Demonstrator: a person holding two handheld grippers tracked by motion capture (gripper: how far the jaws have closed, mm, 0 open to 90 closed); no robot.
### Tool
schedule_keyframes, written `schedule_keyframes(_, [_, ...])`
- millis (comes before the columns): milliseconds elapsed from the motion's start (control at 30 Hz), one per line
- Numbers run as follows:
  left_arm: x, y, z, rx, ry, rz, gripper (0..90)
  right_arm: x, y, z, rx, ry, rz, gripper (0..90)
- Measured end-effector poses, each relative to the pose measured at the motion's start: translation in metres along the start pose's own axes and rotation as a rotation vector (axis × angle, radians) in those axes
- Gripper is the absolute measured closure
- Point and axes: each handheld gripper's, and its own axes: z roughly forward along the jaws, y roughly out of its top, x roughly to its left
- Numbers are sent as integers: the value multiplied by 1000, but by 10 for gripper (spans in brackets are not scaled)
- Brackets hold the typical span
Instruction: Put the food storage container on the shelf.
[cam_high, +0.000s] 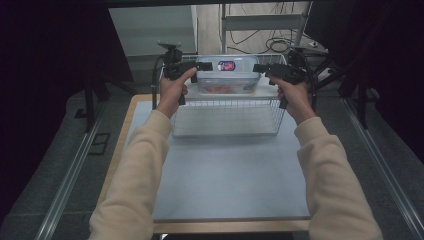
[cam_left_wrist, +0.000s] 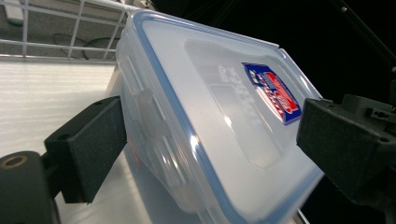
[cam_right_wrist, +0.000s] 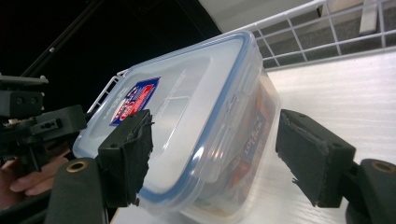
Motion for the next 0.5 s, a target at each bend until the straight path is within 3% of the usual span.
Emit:
schedule_keyframes(167, [-5,-4,-19,-8,0,23,86,2,-1,-12,-4,6,-52,267])
schedule_keyframes(300, [-12,-10,-36,-7,6,68,95,6,-2,-22,5,14,-98,266])
schedule_keyframes(500, [-22,-26,-59,-29,-35,88,107,12,-8,-33,13,39,-157,262])
